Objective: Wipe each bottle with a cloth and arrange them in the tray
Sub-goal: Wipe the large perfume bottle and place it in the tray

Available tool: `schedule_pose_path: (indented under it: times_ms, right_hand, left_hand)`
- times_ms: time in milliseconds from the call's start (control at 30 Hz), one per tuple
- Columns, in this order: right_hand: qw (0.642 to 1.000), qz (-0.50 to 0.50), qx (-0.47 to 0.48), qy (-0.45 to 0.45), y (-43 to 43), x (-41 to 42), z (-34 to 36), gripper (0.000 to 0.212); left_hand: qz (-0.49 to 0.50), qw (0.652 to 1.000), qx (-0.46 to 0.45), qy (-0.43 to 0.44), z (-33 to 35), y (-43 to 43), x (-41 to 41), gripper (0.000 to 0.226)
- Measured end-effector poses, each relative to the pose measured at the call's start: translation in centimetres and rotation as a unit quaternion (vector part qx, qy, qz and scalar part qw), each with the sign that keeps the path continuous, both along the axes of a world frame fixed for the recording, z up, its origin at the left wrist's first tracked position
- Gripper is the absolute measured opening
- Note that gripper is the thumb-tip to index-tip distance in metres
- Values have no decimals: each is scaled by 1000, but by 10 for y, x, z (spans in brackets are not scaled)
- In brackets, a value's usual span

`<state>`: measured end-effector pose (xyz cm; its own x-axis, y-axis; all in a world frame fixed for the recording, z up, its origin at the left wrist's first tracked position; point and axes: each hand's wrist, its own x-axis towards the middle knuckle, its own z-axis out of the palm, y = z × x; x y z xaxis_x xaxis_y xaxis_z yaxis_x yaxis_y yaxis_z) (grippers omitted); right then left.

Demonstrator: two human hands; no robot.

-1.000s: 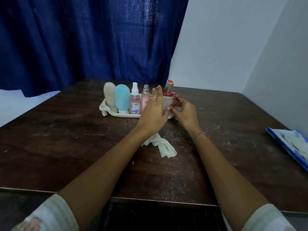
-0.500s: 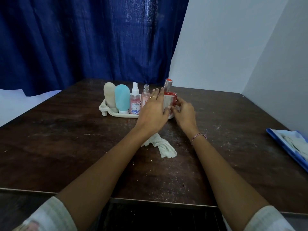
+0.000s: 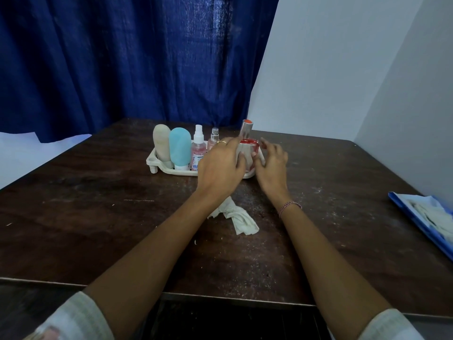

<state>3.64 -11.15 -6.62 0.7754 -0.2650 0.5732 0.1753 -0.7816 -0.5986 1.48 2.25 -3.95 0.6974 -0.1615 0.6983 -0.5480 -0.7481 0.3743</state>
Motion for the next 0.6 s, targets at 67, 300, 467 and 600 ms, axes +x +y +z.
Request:
schedule_pose_path:
  times_ms: [67, 300, 467, 600]
  right_hand:
    - [999, -17, 8, -39, 1, -2, 0, 43]
    - [991, 17, -40, -127, 14, -22, 4, 24]
    - [988, 97, -73, -97, 23, -39, -2, 22]
    - [979, 192, -57, -46, 20, -50, -9, 18]
  left_hand:
    - [3, 1000, 1, -11, -2, 1, 0, 35]
    - [14, 999, 34, -17, -8, 5, -2, 25]
    - [10, 997, 67, 30, -17, 11, -3, 22]
    - [24, 994, 82, 63, -25, 20, -9, 22]
